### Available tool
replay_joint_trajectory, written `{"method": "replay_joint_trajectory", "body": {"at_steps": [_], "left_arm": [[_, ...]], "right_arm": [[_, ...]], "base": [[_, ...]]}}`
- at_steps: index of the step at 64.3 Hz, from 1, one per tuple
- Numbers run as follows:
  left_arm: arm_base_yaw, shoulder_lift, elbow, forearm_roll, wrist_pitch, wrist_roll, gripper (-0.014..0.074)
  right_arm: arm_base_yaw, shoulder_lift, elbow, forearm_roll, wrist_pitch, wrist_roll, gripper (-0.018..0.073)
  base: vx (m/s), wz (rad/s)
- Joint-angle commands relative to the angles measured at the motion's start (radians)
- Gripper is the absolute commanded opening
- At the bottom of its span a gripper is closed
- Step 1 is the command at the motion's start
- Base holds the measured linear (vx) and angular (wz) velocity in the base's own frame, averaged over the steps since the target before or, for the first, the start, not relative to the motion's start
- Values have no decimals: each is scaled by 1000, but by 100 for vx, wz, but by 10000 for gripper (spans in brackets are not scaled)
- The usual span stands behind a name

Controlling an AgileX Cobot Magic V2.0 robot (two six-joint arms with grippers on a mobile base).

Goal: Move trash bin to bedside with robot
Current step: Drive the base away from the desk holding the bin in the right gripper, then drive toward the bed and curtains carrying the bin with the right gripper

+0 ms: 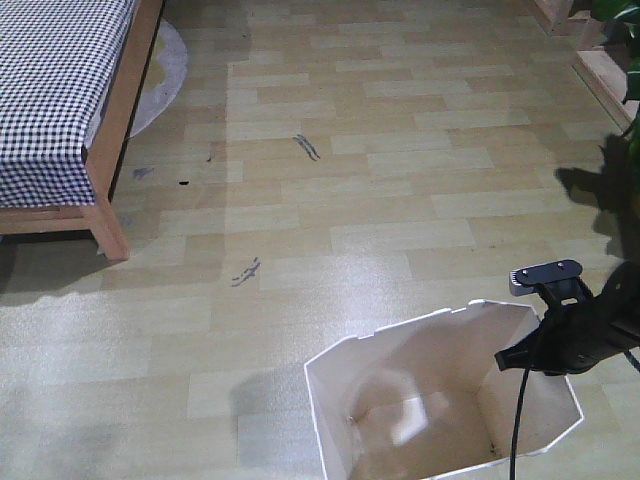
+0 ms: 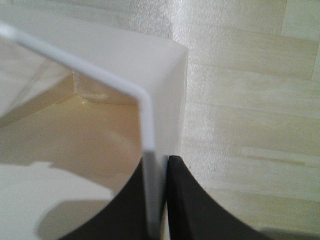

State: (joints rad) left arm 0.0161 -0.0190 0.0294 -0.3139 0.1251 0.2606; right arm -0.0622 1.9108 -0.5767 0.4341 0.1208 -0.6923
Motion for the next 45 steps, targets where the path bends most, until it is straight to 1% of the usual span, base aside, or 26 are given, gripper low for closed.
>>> {"method": "replay_joint_trajectory", "body": {"at_steps": [1, 45], "left_arm": [[-4, -10, 20, -10, -67, -3, -6], [-4, -10, 20, -10, -67, -3, -6]], "right_arm": [[-4, -59, -17, 23, -21, 12, -3], [-4, -59, -17, 23, -16, 12, -3]], "base": [[33, -1], [38, 1]]}}
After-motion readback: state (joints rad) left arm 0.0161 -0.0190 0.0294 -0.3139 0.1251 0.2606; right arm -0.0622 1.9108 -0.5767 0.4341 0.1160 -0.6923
